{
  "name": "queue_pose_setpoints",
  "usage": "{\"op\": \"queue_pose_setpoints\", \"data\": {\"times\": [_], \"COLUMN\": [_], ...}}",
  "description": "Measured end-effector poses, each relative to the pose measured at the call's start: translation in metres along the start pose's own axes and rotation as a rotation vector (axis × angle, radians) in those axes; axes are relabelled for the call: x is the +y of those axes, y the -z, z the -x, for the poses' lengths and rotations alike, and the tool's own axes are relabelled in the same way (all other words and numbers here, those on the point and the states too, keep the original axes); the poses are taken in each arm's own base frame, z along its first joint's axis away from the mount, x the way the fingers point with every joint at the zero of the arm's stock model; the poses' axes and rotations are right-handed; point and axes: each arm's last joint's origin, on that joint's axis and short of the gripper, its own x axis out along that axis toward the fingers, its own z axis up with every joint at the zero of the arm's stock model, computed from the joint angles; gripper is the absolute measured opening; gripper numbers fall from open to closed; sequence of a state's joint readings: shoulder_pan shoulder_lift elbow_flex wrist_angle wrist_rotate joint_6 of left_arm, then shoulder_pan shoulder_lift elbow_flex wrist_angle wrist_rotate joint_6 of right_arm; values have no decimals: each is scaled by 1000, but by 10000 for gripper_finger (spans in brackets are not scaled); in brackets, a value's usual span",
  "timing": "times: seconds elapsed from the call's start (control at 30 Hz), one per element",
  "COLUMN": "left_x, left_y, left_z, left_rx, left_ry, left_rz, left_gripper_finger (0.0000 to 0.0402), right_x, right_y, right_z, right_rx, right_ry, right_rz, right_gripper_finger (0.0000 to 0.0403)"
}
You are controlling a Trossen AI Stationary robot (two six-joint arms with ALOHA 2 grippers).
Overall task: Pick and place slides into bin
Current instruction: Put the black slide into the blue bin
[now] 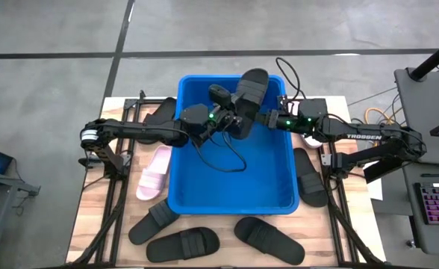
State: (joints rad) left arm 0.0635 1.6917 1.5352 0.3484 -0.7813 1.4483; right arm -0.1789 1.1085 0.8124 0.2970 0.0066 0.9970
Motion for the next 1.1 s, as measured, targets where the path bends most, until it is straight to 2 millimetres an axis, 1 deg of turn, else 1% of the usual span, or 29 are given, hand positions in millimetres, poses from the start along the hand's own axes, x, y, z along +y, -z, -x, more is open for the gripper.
{"op": "queue_pose_setpoints", "data": {"times": [0.03,0.13,0.2,0.27,0.37,0.47,0.57,0.77,0.83,0.97,1.1], "left_x": [0,0,2,5,5,2,-6,-38,-45,-54,-70], "left_y": [0,1,3,6,9,10,13,27,32,36,44], "left_z": [0,0,0,0,1,1,3,13,17,22,17], "left_rx": [8,46,91,148,235,281,303,387,415,431,426], "left_ry": [-2,-7,-22,-34,-41,-29,27,231,284,361,438], "left_rz": [2,11,20,24,16,0,16,37,41,137,181], "left_gripper_finger": [2,1,1,1,1,0,0,0,0,0,0], "right_x": [0,-1,-3,-6,-5,-3,0,6,7,7,7], "right_y": [-1,-5,-7,-9,-16,-21,-24,-28,-28,-29,-29], "right_z": [0,2,3,5,10,14,19,27,29,30,30], "right_rx": [-5,-6,20,38,19,-3,-20,-54,-59,-70,-71], "right_ry": [5,4,9,16,1,-3,-11,-30,-36,-31,-30], "right_rz": [15,57,61,60,61,63,69,112,113,114,117], "right_gripper_finger": [75,135,171,197,221,231,233,226,225,226,226]}}
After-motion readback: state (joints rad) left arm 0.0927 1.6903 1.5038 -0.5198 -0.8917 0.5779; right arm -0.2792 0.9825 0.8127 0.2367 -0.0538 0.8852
